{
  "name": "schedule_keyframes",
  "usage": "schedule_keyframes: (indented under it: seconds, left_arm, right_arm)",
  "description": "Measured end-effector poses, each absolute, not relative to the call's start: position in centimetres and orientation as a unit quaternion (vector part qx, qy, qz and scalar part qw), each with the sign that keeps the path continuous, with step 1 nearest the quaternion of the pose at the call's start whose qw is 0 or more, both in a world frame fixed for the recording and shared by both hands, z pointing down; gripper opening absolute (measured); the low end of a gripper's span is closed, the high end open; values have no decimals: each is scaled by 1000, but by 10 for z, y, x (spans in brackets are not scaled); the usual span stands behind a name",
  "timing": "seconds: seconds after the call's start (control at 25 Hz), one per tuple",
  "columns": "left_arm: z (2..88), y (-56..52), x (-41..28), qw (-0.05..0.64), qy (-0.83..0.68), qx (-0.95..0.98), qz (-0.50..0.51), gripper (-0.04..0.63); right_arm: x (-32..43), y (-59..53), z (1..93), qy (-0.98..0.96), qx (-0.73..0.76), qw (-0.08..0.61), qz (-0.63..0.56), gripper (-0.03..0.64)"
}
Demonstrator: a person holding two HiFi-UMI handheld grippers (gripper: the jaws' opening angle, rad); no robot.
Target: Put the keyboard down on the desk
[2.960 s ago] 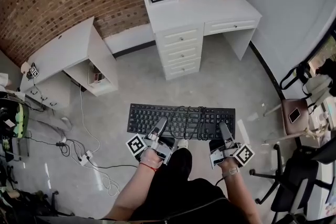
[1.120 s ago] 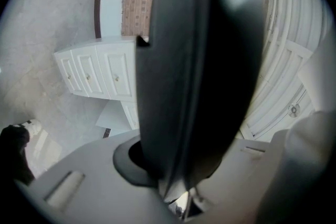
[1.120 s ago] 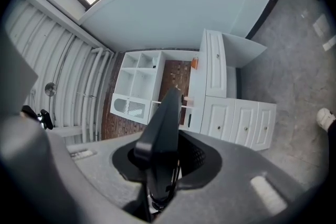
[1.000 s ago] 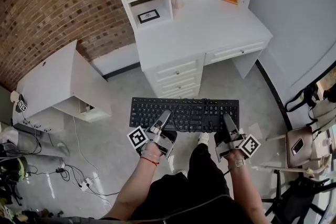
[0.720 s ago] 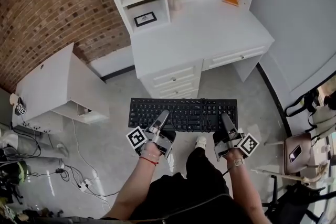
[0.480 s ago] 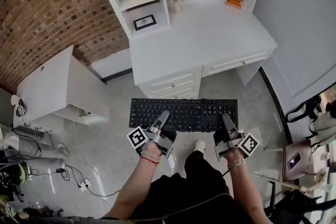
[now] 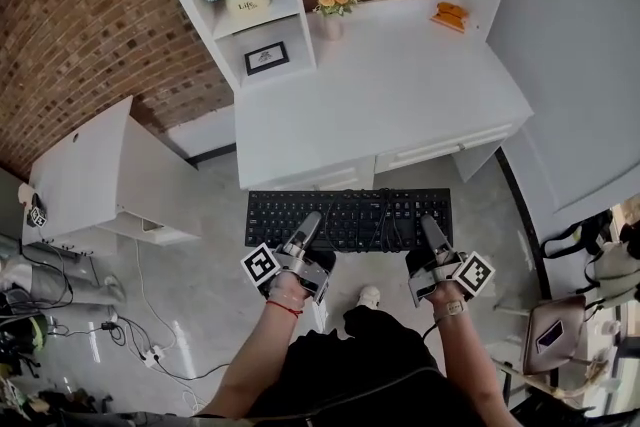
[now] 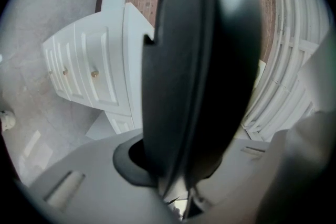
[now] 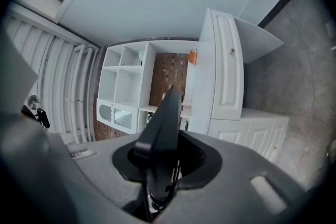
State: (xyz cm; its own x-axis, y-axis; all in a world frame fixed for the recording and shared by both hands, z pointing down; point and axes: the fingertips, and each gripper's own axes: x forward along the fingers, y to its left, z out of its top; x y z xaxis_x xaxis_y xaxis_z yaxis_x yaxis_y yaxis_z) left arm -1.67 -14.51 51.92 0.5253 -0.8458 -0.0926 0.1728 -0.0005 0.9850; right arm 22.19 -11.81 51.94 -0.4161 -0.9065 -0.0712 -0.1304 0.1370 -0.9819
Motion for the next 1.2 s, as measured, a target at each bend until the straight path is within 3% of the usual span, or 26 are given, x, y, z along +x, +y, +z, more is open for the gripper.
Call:
schedule_keyframes:
  seconds: [0.44,1.2]
  left_arm:
    - [528,-191,21,651,-292,580,-393,67]
    - [551,-276,14,675,-310,557,-371,69]
  right_arm:
    - [260,-166,532,654,-390,374,-529,80]
    - [253,-252,554,631,-395,368,-557,80]
